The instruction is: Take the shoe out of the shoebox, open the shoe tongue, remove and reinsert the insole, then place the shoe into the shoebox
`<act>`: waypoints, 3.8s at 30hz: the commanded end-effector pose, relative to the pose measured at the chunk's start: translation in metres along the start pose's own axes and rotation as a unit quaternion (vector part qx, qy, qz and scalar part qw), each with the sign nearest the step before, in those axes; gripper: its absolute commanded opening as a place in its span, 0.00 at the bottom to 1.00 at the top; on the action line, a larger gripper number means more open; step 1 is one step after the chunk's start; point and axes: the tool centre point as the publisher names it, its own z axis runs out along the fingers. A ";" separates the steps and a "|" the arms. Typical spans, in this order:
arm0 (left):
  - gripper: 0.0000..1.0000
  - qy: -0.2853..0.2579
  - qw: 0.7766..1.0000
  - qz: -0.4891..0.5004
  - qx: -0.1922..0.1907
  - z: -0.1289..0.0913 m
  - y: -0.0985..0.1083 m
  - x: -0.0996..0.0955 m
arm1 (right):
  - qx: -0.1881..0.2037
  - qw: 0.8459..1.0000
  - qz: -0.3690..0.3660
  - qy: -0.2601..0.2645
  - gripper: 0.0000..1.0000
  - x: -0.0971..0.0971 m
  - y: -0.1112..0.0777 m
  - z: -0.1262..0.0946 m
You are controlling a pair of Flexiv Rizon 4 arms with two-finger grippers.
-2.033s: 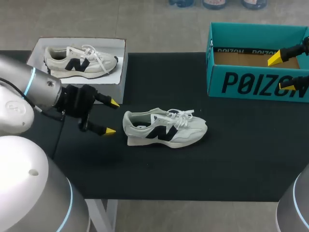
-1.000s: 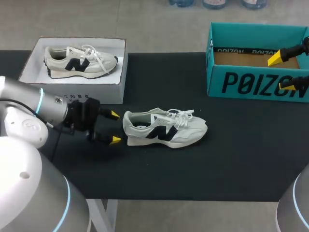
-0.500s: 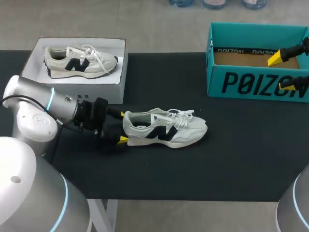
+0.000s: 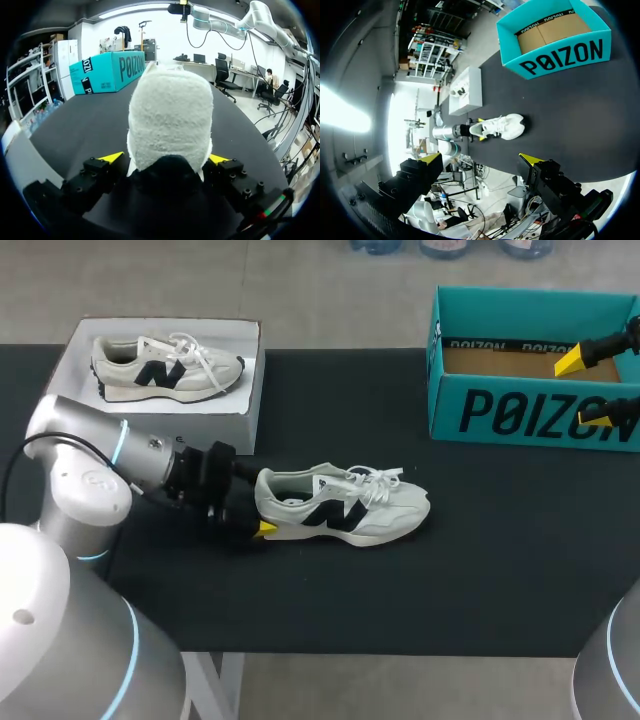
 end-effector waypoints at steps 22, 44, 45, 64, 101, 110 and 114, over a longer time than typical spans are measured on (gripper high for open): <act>0.00 0.026 1.000 0.004 -0.002 0.010 0.007 -0.003 | -0.001 1.000 0.001 -0.001 1.00 0.000 0.000 0.001; 0.00 0.026 1.000 0.004 -0.002 0.010 0.007 -0.003 | -0.015 0.913 -0.161 -0.375 1.00 0.107 0.003 0.141; 0.00 0.026 1.000 0.004 -0.002 0.010 0.007 -0.003 | -0.013 0.913 -0.156 -0.377 1.00 0.105 0.003 0.148; 0.00 0.026 1.000 0.004 -0.002 0.010 0.007 -0.003 | -0.010 0.935 -0.057 -0.350 1.00 0.075 0.000 0.212; 0.00 0.026 1.000 0.004 -0.002 0.010 0.007 -0.003 | -0.052 0.875 -0.152 -0.456 1.00 0.036 -0.014 0.365; 0.00 0.026 1.000 0.004 -0.002 0.010 0.007 -0.003 | -0.066 0.846 -0.137 -0.511 1.00 0.016 -0.016 0.383; 0.00 0.026 1.000 0.004 -0.002 0.010 0.007 -0.003 | -0.066 0.838 -0.136 -0.525 1.00 0.001 -0.014 0.388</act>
